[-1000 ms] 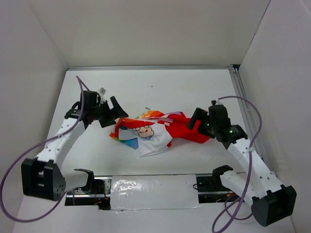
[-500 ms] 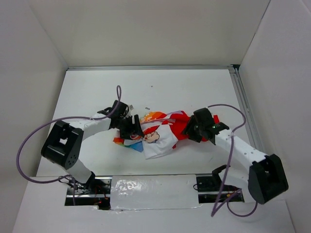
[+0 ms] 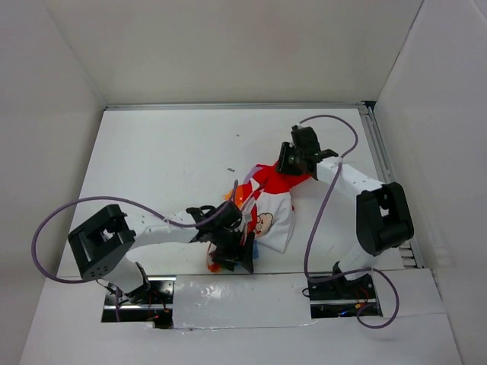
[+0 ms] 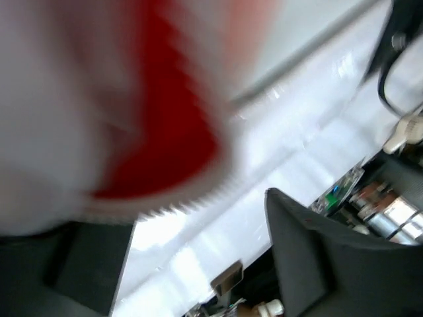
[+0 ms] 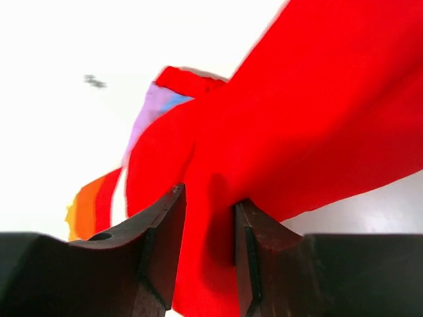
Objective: Zip up the jacket
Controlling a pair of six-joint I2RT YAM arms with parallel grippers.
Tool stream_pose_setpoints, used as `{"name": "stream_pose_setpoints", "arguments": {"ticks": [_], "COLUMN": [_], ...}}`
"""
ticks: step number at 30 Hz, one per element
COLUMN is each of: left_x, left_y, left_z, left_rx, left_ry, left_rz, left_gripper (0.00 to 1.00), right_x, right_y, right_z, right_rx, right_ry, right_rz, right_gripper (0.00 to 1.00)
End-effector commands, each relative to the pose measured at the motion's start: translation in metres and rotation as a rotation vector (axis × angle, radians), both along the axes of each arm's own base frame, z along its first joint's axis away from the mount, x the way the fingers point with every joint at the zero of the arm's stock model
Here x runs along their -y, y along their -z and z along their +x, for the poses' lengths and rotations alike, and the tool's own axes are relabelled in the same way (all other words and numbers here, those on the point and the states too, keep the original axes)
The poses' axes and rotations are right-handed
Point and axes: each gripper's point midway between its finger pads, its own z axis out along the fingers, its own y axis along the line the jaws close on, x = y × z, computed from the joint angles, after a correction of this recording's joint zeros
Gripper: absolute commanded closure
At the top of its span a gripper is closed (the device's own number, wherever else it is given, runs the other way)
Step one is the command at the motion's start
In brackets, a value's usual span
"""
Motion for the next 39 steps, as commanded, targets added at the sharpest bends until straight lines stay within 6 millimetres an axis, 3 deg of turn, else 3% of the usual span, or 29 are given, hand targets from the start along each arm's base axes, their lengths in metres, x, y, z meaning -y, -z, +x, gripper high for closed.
{"name": "stream_pose_setpoints", "arguments": {"ticks": [1, 2, 4, 5, 7, 9, 11, 14, 15, 20, 22, 23, 28, 29, 35, 39], "left_x": [0.024, 0.018, 0.018, 0.013, -0.005, -0.017, -0.031, -0.056, -0.058, -0.079, -0.086, -0.093, -0.081, -0.077, -0.050, -0.039], "left_y": [-0.042, -0.043, -0.060, -0.064, -0.079, -0.097, -0.107, -0.125, -0.128, -0.145, -0.130, -0.119, -0.085, -0.068, -0.038, -0.015], "left_z": [-0.013, -0.022, -0.009, -0.005, 0.007, 0.022, 0.039, 0.090, 0.099, 0.178, 0.201, 0.224, 0.261, 0.265, 0.268, 0.264], "left_rx": [0.041, 0.030, 0.107, 0.123, 0.197, 0.258, 0.292, 0.374, 0.393, 0.521, 0.517, 0.524, 0.429, 0.393, 0.339, 0.280], "left_ry": [0.003, 0.004, -0.038, -0.076, -0.141, -0.220, -0.280, -0.430, -0.434, -0.510, -0.536, -0.546, -0.453, -0.443, -0.354, -0.319], "left_rz": [-0.039, 0.021, 0.057, 0.090, 0.156, 0.162, 0.175, 0.146, 0.127, 0.029, 0.067, 0.083, 0.015, 0.026, -0.036, -0.042], "left_gripper": [0.07, 0.01, 0.01, 0.01, 0.01, 0.01, 0.01, 0.01, 0.01, 0.01, 0.01, 0.01, 0.01, 0.01, 0.07, 0.24], "right_x": [-0.044, -0.046, -0.039, -0.032, -0.016, 0.002, 0.017, 0.020, 0.018, 0.006, 0.006, 0.007, 0.004, 0.001, -0.006, -0.008], "right_y": [-0.048, -0.058, -0.061, -0.067, -0.069, -0.070, -0.064, -0.058, -0.054, -0.038, -0.031, -0.024, -0.001, 0.002, 0.021, 0.030], "right_z": [0.024, 0.026, 0.022, 0.016, 0.009, -0.008, -0.029, -0.055, -0.062, -0.093, -0.094, -0.097, -0.102, -0.105, -0.110, -0.108], "right_rx": [0.196, 0.214, 0.205, 0.220, 0.232, 0.223, 0.201, 0.192, 0.178, 0.149, 0.143, 0.128, 0.087, 0.077, 0.049, 0.046], "right_ry": [-0.256, -0.260, -0.249, -0.230, -0.180, -0.135, -0.077, -0.061, -0.065, -0.137, -0.136, -0.136, -0.137, -0.143, -0.149, -0.144], "right_rz": [0.005, 0.001, -0.023, -0.028, -0.031, -0.021, 0.004, 0.064, 0.084, 0.155, 0.152, 0.149, 0.152, 0.158, 0.158, 0.168], "right_gripper": [0.58, 0.57, 0.47, 0.44, 0.30, 0.18, 0.14, 0.10, 0.04, 0.04, 0.04, 0.04, 0.05, 0.06, 0.09, 0.13]}}
